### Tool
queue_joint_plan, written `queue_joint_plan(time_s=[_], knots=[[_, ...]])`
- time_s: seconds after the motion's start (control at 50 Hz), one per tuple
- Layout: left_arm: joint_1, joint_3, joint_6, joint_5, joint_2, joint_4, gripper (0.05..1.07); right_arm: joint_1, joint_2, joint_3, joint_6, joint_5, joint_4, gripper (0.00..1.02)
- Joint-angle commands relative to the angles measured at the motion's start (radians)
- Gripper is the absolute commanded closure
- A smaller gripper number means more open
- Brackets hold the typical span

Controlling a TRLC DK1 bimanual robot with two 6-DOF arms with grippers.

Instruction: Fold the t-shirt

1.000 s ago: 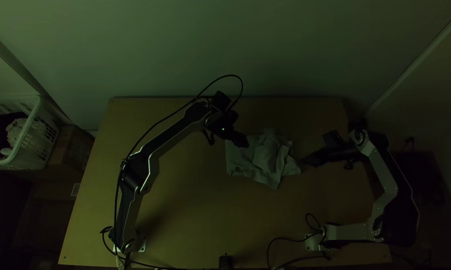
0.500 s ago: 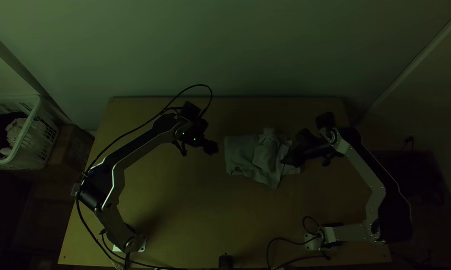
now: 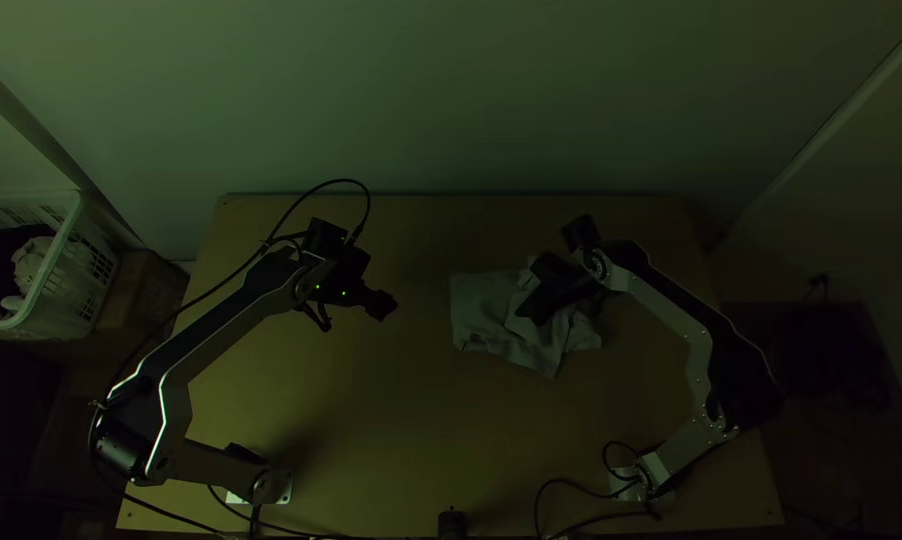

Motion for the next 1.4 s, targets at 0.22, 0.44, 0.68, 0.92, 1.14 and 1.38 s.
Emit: queue_joint_plan(time_s=[0.22, 0.44, 0.68, 0.92, 1.14, 1.38], knots=[[0.03, -0.131, 0.018, -0.029, -0.09, 0.041, 0.1, 0.082, 0.138, 0.109, 0.024, -0.006, 0.081, 1.0], [0.044, -0.154, 0.018, -0.031, -0.094, 0.046, 0.1, 0.024, 0.213, 0.1, 0.02, 0.037, 0.117, 1.0], [0.056, -0.154, 0.017, -0.034, -0.093, 0.053, 0.1, -0.088, 0.244, 0.063, 0.014, 0.073, 0.127, 1.0], [0.073, -0.157, 0.015, -0.054, -0.11, 0.044, 0.1, -0.188, 0.239, 0.04, -0.005, 0.076, 0.127, 1.0], [0.079, -0.151, 0.012, -0.055, -0.136, 0.033, 0.1, -0.199, 0.233, 0.031, -0.023, 0.166, 0.137, 1.0], [0.096, -0.157, 0.012, -0.057, -0.165, -0.007, 0.1, -0.394, 0.274, 0.096, -0.054, 0.177, 0.135, 1.0]])
